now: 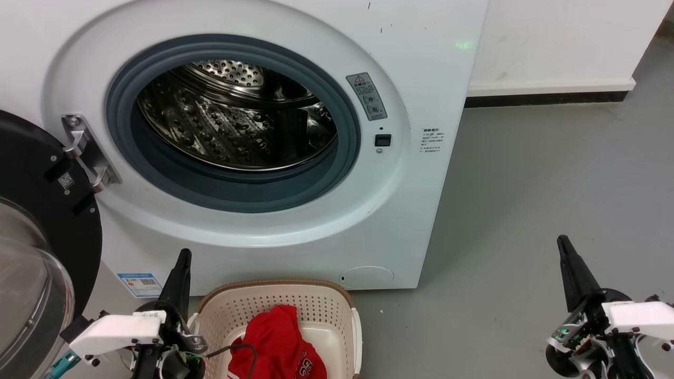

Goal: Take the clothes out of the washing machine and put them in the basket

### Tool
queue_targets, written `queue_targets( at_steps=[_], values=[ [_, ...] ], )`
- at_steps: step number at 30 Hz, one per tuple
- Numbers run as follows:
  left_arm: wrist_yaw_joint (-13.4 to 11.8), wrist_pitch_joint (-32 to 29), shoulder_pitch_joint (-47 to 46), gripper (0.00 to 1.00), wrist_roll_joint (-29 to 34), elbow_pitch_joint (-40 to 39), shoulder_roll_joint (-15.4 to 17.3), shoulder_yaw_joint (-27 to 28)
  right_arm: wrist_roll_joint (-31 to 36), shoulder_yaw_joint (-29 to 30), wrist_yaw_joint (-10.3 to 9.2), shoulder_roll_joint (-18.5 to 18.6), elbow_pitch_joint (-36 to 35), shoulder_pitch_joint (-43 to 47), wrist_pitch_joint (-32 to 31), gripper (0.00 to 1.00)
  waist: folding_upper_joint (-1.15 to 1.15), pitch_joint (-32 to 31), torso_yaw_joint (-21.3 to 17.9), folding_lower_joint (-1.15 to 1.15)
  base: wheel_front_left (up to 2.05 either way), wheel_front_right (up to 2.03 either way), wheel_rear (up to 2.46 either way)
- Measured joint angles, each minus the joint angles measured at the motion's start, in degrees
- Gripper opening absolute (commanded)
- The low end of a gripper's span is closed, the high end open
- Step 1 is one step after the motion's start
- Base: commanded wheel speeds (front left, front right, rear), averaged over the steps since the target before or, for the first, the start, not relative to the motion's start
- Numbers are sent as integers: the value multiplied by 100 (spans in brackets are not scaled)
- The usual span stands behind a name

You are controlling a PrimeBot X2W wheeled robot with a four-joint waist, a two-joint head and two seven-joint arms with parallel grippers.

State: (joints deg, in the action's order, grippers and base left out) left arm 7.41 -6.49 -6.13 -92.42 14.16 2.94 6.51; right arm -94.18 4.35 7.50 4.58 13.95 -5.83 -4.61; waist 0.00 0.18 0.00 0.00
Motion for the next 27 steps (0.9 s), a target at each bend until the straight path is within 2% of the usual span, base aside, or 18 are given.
queue_targets(
  at_steps=[27],
  values=[
    [0,0,0,0,0,1,-1,0,42,59,0,-52,5,0,-49,0,0,0,0,0,0,0,0]
  ],
)
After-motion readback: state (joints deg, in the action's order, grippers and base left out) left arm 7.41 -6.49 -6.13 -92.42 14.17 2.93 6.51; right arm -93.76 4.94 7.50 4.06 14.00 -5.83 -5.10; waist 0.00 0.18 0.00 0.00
